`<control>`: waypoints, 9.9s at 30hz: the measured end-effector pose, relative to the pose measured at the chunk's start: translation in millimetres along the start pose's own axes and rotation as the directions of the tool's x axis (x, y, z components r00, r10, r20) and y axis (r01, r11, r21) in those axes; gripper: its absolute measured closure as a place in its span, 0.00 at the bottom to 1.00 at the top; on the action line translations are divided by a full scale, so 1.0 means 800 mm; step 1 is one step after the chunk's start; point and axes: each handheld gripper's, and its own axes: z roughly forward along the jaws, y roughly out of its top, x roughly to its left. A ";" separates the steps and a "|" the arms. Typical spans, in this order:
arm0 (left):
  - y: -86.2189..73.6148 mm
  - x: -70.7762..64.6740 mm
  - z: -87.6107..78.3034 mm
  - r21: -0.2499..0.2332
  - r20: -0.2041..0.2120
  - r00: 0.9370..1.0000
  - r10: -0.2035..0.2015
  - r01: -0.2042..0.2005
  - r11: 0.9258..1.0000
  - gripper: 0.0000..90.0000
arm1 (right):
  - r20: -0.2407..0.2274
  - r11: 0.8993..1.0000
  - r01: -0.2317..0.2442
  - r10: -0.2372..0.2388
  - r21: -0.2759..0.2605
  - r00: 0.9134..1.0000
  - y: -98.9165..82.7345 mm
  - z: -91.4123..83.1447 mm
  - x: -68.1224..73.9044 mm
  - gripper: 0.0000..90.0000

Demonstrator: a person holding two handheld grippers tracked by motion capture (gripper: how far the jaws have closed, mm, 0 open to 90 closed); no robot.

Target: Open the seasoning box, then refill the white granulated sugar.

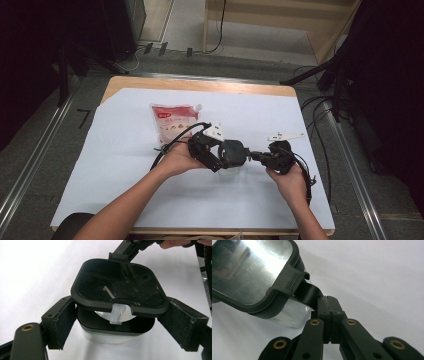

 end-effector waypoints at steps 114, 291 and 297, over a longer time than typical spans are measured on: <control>0.043 0.002 -0.029 0.013 0.154 0.984 -0.094 0.093 0.996 0.52 | -0.055 0.998 -0.002 -0.002 -0.069 0.998 -0.023 -0.033 0.020 0.83; -0.088 0.094 -0.179 -0.172 -0.096 0.898 -0.428 0.409 0.896 1.00 | -0.253 0.958 0.285 -0.287 -0.045 0.924 0.000 0.090 0.194 0.55; -0.083 0.085 -0.191 -0.172 -0.093 0.908 -0.409 0.389 0.905 1.00 | -0.258 0.957 0.288 -0.290 -0.045 0.922 -0.001 0.092 0.195 0.55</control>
